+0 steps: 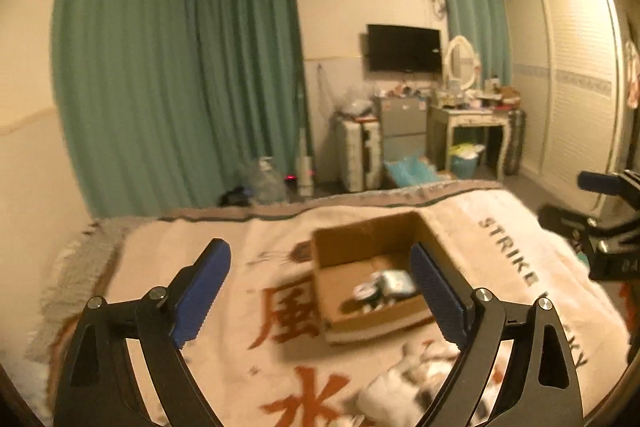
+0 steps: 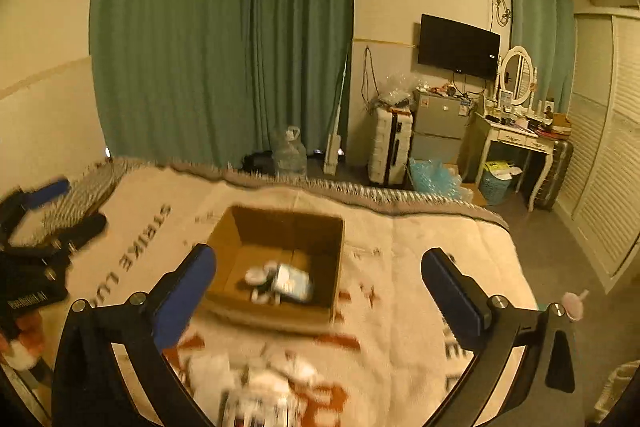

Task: Organize soft objects
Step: 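Grasp the floral tissue pack with the right tool while the left tool grasps the white glove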

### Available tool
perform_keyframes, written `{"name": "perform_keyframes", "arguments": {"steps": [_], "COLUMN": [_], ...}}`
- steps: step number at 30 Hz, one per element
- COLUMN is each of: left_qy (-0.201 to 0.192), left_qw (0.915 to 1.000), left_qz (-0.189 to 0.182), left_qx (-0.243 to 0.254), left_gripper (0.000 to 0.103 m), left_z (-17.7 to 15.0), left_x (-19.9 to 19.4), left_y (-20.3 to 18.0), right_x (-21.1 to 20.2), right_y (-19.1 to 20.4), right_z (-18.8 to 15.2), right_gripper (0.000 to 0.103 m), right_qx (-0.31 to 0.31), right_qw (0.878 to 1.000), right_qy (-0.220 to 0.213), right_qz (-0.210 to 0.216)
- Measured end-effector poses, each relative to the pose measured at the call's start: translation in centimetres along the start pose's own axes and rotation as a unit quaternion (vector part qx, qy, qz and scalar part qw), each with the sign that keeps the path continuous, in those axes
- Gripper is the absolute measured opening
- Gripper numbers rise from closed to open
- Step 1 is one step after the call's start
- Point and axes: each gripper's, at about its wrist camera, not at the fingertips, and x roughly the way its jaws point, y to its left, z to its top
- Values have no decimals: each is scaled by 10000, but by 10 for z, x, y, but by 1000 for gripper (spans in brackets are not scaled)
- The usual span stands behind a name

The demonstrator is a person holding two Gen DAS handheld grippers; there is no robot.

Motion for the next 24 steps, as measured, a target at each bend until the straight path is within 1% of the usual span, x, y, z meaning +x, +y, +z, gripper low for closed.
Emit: {"name": "perform_keyframes", "arguments": {"steps": [2, 4, 6, 7, 9, 10, 12, 13, 14, 15, 17, 19, 20, 23, 24], "left_qy": [85, 146, 270, 393, 606, 690, 881, 961, 1024, 1067, 1101, 1069, 1067, 1053, 1042], "left_qw": [9999, 9999, 9996, 9991, 9977, 9969, 9950, 9940, 9932, 9928, 9929, 9933, 9929, 9925, 9928], "left_qz": [128, 72, -59, -146, -224, -259, -352, -436, -480, -492, -414, -355, -386, -434, -400], "left_qx": [70, 36, -61, -110, -218, -263, -305, -299, -269, -246, -193, -259, -347, -445, -432], "left_gripper": [92, 92, 92, 92, 92, 92, 92, 92, 92, 92, 92, 92, 92, 92, 92], "left_z": [-10, -22, -38, -48, -63, -70, -87, -96, -105, -111, -124, -136, -144, -157, -160], "left_x": [-14, -20, -25, -24, -20, -18, -10, -6, -6, -1, 4, 6, 8, 13, 15], "left_y": [2, 3, 2, 2, 0, -1, -5, -8, -14, -17, -23, -28, -29, -32, -33], "right_x": [-16, -23, -23, -19, -10, -1, 13, 20, 24, 29, 37, 47, 52, 64, 68], "right_y": [11, 26, 35, 41, 46, 49, 52, 52, 52, 55, 63, 72, 74, 81, 79], "right_z": [-16, -40, -62, -79, -101, -114, -133, -143, -151, -159, -175, -190, -196, -208, -207], "right_gripper": [103, 103, 103, 103, 103, 103, 103, 103, 103, 103, 103, 103, 103, 103, 103], "right_qx": [-98, -176, -226, -242, -236, -223, -224, -229, -267, -323, -517, -740, -817, -905, -890], "right_qw": [9999, 9995, 9990, 9984, 9969, 9951, 9913, 9894, 9882, 9872, 9855, 9823, 9805, 9753, 9743], "right_qy": [110, 249, 377, 489, 729, 923, 1245, 1386, 1463, 1517, 1592, 1706, 1773, 2002, 2059], "right_qz": [17, 38, 84, 139, 194, 284, 376, 355, 366, 374, 259, 220, 235, 207, 197]}}
